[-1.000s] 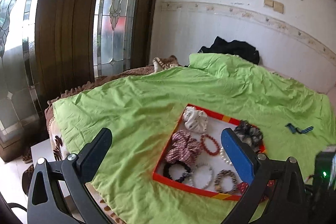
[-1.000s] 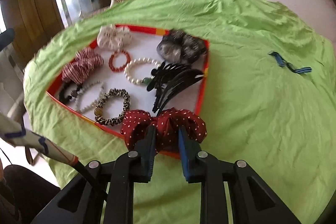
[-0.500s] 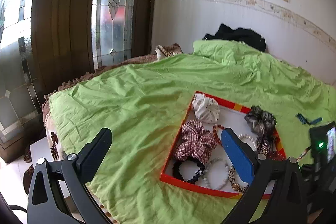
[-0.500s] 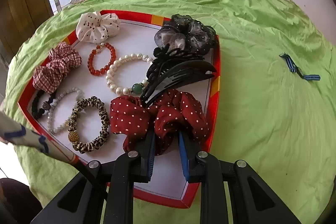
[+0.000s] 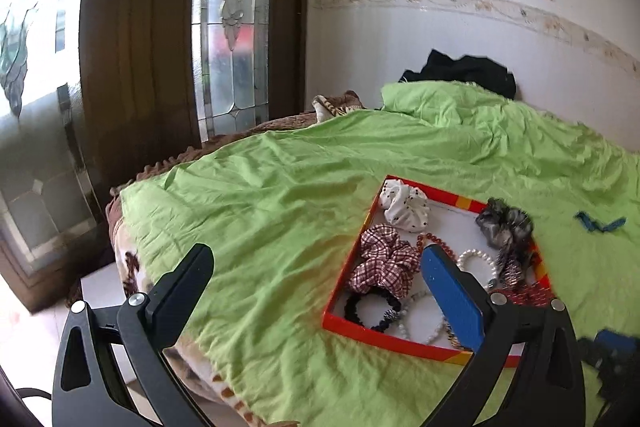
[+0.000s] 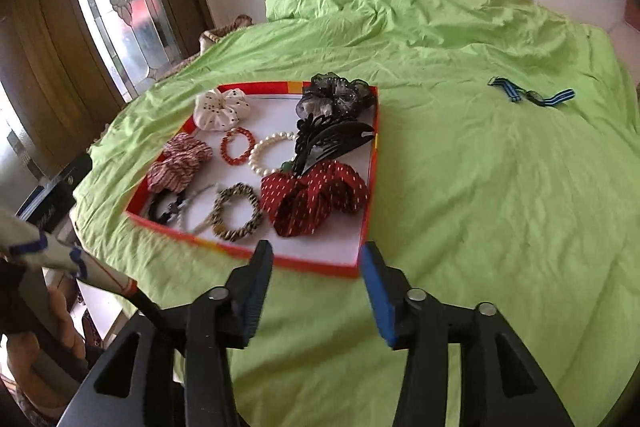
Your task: Organize jewelry
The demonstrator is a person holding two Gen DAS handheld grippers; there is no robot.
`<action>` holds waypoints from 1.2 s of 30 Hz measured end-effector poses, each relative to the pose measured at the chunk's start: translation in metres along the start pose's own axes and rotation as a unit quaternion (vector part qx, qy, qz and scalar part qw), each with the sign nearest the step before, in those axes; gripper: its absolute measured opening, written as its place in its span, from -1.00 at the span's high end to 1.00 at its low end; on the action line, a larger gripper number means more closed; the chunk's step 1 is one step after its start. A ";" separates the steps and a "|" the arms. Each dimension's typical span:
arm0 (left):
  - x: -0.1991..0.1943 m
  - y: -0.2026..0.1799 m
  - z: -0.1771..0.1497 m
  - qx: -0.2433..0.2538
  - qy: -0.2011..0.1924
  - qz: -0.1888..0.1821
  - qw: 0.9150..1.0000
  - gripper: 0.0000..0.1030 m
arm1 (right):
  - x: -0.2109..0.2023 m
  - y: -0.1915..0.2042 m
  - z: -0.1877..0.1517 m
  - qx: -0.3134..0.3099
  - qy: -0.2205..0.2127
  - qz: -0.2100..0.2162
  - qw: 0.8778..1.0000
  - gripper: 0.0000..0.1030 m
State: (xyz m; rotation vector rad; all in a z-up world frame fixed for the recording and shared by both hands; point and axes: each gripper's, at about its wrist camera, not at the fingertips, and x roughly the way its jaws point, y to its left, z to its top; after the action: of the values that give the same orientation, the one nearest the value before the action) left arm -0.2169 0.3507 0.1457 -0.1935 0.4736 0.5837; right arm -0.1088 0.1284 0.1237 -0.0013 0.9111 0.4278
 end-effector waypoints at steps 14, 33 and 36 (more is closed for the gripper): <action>-0.074 -0.014 -0.004 0.039 0.031 -0.077 0.996 -1.00 | -0.052 0.003 -0.034 -0.017 -0.051 -0.008 0.999 -0.31; -0.093 -0.036 -0.029 0.097 0.086 -0.066 0.989 -1.00 | -0.075 0.006 -0.057 -0.023 -0.073 -0.032 0.997 -0.40; -0.092 -0.037 -0.030 0.101 0.091 -0.064 0.989 -1.00 | -0.077 0.009 -0.059 -0.028 -0.076 -0.034 0.996 -0.43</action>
State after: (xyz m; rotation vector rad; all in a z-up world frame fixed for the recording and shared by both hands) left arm -0.2740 0.2665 0.1650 -0.0837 0.6875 0.3904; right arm -0.1985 0.0988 0.1481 -0.0504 0.7460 0.3851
